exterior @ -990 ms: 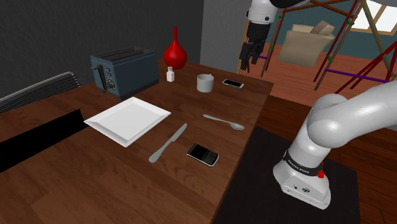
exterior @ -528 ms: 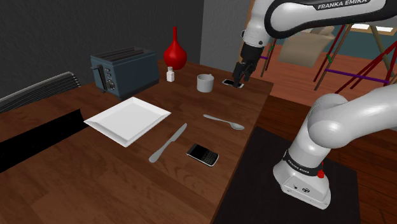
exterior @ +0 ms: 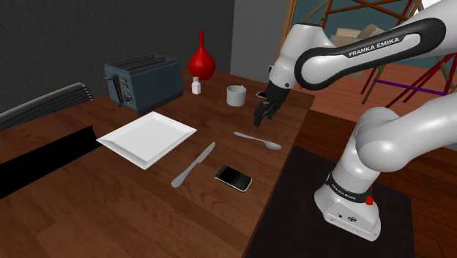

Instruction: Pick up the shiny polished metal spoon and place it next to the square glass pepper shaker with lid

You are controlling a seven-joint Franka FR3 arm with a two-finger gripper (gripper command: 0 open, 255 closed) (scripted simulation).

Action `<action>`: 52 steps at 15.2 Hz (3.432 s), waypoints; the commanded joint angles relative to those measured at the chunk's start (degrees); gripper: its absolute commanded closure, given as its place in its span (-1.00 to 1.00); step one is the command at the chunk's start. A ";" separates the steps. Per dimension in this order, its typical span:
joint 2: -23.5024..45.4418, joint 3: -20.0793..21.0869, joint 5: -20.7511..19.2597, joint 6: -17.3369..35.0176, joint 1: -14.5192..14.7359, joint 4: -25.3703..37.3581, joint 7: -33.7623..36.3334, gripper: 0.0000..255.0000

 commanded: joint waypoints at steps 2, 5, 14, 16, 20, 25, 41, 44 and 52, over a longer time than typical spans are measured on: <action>3.43 0.77 2.53 9.67 2.28 -3.75 0.86 -1.00; 6.49 0.78 2.96 13.44 2.70 -4.45 0.65 -1.00; 11.68 0.65 3.74 19.37 3.49 -5.17 0.21 -1.00; 11.68 0.65 3.74 19.37 3.49 -5.16 0.21 -1.00; 11.67 0.65 3.74 19.35 3.48 -5.17 0.21 1.00; 11.67 0.65 3.74 19.35 3.48 -5.17 0.21 1.00; 2.20 1.14 2.05 3.65 2.08 1.08 1.84 1.00; 0.94 1.14 1.80 0.69 1.92 2.78 2.09 1.00; -1.33 1.07 1.25 -6.61 1.60 7.82 2.67 1.00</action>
